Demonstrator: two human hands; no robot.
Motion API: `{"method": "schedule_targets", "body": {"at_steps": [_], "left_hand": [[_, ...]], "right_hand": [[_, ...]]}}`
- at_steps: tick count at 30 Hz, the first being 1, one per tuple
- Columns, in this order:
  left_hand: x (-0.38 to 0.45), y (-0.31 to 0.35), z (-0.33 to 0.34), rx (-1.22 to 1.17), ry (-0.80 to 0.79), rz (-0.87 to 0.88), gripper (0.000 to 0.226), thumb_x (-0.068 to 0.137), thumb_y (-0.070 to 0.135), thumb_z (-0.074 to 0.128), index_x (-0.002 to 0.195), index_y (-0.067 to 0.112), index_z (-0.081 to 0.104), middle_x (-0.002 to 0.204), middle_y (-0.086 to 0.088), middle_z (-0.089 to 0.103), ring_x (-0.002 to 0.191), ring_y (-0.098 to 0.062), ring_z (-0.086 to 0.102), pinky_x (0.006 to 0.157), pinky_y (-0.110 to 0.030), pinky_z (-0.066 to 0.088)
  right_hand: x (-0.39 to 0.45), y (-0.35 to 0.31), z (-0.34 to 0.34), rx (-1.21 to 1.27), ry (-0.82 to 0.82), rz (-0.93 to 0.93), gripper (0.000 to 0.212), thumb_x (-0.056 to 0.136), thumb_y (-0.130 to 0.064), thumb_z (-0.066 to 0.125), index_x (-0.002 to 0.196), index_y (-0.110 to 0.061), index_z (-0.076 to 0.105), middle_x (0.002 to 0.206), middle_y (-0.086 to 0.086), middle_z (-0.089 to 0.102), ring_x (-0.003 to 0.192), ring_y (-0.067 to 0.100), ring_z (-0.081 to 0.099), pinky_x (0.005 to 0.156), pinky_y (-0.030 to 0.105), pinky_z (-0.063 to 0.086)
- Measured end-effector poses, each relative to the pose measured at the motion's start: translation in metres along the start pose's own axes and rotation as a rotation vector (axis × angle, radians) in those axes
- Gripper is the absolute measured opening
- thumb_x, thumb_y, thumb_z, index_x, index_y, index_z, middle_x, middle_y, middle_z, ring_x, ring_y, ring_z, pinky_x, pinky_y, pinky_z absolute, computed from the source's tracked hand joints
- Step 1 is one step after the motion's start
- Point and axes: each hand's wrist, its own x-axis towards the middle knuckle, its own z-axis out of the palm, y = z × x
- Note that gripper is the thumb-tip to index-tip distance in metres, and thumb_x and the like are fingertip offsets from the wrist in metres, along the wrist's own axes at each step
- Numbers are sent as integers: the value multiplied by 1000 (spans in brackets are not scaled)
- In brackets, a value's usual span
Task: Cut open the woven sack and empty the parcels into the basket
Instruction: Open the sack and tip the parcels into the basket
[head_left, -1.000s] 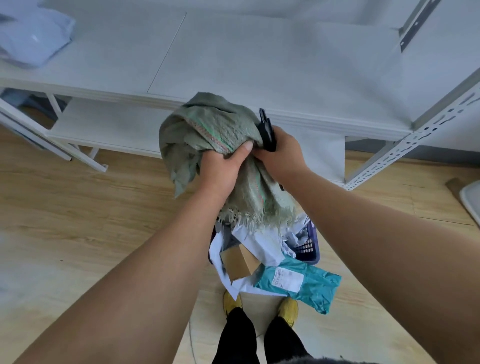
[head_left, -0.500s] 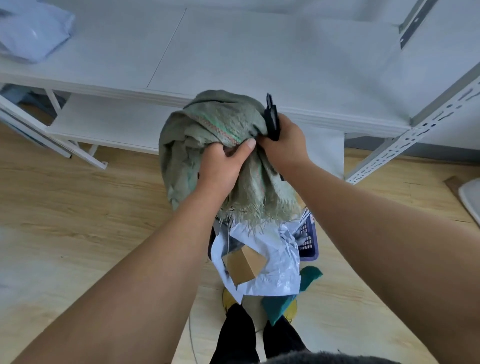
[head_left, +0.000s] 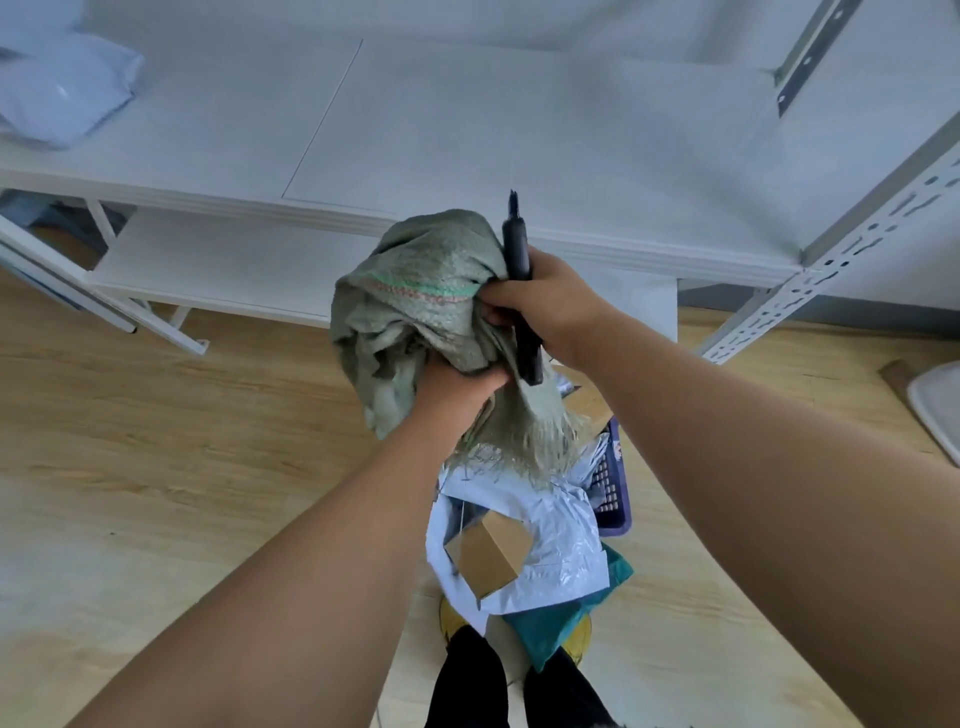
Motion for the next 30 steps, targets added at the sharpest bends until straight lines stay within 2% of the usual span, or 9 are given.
{"method": "schedule_targets", "body": {"at_steps": [4,6,8,10,13,19,23,26,30], "left_hand": [[9,8,5,-127,70,-26,15,85,17,67,98,23,63,91,6,63,86,-14,59,80,-42,55],[14,14,4,-199,138,-2,22,86,18,67,108,18,63,95,8,65,89,-14,61,68,-31,56],[20,22,2,-222,187,23,33,88,21,65,121,15,60,110,0,66,100,-19,62,72,-31,57],[24,30,2,-124,195,54,36,89,23,62,124,14,59,117,-6,64,107,-25,61,87,-42,54],[24,36,1,-92,190,25,38,88,18,61,125,13,59,118,-5,63,108,-26,60,94,-46,51],[14,43,3,-275,289,99,50,81,37,70,128,22,57,128,4,60,119,-17,55,103,-41,45],[19,55,-4,-258,207,106,56,78,39,70,129,19,57,128,-1,60,118,-23,56,101,-44,46],[21,61,-7,-321,213,108,61,73,46,71,128,22,58,126,1,62,116,-22,59,100,-43,48],[14,60,-9,-314,153,100,60,71,45,71,125,20,60,123,-2,64,114,-25,60,99,-47,47]], "right_hand": [[5,0,-3,-140,42,-62,20,83,-14,71,101,-15,62,89,3,66,82,18,63,81,33,53],[6,3,-9,-245,102,-107,43,82,-25,74,122,-21,59,109,-2,65,104,17,61,91,32,49],[4,10,-14,-293,121,-103,52,81,-28,74,129,-21,55,110,-3,63,103,16,61,88,31,49],[-1,22,-16,-247,94,-39,46,81,-25,75,122,-14,59,93,-1,66,81,15,63,75,30,49],[-5,30,-16,-224,74,6,31,80,-22,76,104,-10,60,71,-1,60,61,13,56,61,27,47],[7,16,-13,-217,260,-118,27,80,-30,74,100,-19,59,80,-3,64,77,21,63,75,39,56],[14,6,-12,-237,254,-128,28,84,-27,69,106,-15,57,89,8,64,88,33,64,84,52,52],[17,-6,-12,-286,275,-208,23,82,-30,68,99,-20,57,86,4,64,88,33,65,82,52,53],[13,-11,-11,-320,230,-151,19,84,-24,68,95,-16,55,86,10,63,88,36,64,82,53,52]]}}
